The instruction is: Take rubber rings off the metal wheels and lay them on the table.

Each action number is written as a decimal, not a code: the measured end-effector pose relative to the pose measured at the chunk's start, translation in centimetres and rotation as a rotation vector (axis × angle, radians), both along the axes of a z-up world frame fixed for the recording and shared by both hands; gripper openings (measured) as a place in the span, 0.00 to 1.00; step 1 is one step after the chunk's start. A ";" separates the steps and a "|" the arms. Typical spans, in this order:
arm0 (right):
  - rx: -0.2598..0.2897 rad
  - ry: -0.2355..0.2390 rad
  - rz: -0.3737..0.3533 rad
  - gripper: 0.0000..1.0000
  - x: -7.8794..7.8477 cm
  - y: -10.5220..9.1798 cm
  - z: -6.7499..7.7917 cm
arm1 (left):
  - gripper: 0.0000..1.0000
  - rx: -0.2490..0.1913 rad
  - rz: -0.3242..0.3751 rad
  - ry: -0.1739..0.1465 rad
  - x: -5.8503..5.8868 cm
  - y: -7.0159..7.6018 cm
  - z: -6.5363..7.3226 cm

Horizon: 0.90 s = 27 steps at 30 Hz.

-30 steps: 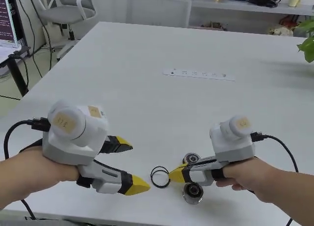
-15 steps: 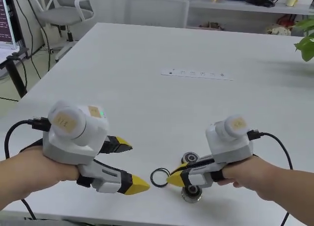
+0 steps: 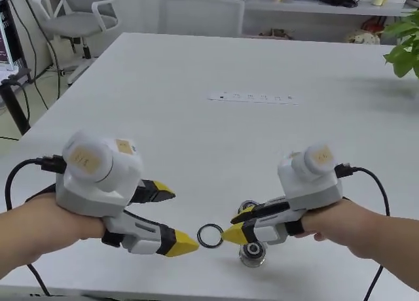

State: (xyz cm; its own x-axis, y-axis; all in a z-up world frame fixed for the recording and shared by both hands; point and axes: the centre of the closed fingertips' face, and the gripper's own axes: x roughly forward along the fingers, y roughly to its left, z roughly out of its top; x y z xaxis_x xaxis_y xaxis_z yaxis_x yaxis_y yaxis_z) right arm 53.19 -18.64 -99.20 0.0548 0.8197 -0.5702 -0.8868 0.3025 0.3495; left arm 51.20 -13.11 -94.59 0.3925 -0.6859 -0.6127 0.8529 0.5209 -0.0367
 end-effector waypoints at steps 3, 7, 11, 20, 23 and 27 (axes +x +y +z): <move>0.014 -0.011 -0.010 0.25 0.3 -0.4 0.7 | 0.61 -0.001 -0.001 -0.001 0.4 -0.1 0.1; 0.025 -0.030 -0.027 0.25 0.9 -1.1 1.4 | 0.60 -0.006 -0.001 -0.002 0.8 -0.4 0.4; 0.032 -0.043 -0.054 0.26 1.6 -2.1 1.9 | 0.60 0.002 -0.010 -0.008 1.2 -0.8 0.6; 0.037 -0.071 -0.109 0.27 2.8 -4.3 2.6 | 0.60 0.000 -0.018 -0.008 2.2 -1.5 0.8; 0.034 -0.076 -0.123 0.27 3.2 -5.0 2.6 | 0.60 0.003 -0.022 -0.008 2.5 -1.8 0.7; 0.019 -0.088 -0.133 0.27 3.3 -5.9 2.3 | 0.59 0.006 -0.024 -0.006 3.1 -2.3 0.5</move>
State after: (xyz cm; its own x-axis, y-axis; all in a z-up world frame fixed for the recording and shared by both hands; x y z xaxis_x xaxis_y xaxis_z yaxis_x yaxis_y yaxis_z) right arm 56.52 -24.51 -96.92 0.2127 0.8124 -0.5429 -0.8666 0.4136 0.2793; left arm 54.25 -15.42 -94.08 0.3795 -0.6919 -0.6142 0.8655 0.5001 -0.0286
